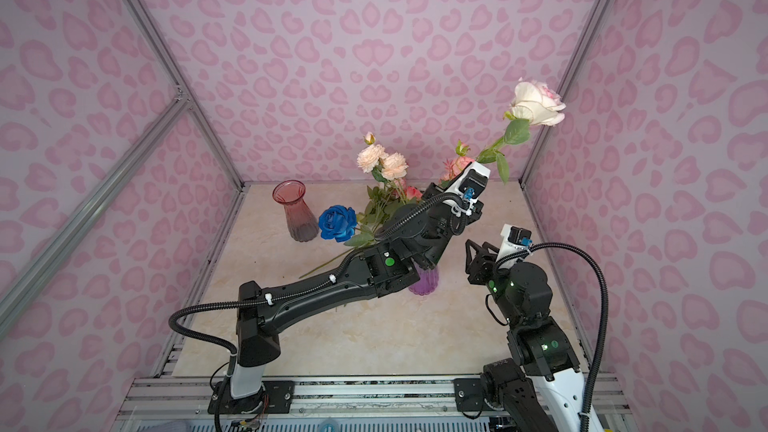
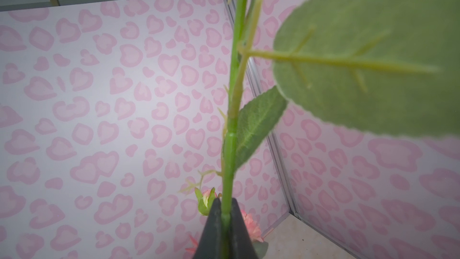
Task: Arrange the flowers into the vase
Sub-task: 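Lower the white rose stem into the purple vase with the left gripper, then open the left gripper and withdraw it back toward the flower bundle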
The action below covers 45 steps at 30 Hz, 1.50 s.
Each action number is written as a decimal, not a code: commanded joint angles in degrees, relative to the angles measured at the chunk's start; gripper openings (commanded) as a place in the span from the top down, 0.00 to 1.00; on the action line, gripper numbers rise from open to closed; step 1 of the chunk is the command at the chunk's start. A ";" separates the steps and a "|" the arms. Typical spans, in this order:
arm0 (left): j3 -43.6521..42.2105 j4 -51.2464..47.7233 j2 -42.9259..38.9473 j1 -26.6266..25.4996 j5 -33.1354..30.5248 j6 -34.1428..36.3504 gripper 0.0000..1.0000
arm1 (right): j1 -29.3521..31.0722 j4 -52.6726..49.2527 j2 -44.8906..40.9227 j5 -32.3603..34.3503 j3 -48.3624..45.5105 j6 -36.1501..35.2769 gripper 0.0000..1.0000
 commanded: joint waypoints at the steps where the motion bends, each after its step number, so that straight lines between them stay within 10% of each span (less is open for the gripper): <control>1: -0.93 1.10 -0.01 1.29 -1.49 -2.24 0.96 | -0.04 0.54 -0.68 -0.36 -0.32 -0.21 0.50; 18: -13.51 -2.04 -3.14 1.39 -4.65 -15.40 0.96 | -0.04 1.45 -1.40 -1.07 -2.53 0.33 0.50; 29: -15.16 -15.23 -8.05 1.00 -5.34 -26.43 0.41 | -0.14 1.25 0.60 -1.93 -1.75 -0.21 0.49; 45: -2.82 -42.15 -26.71 -4.56 8.74 -28.68 0.33 | -0.14 0.90 0.34 -1.44 -1.59 -0.62 0.48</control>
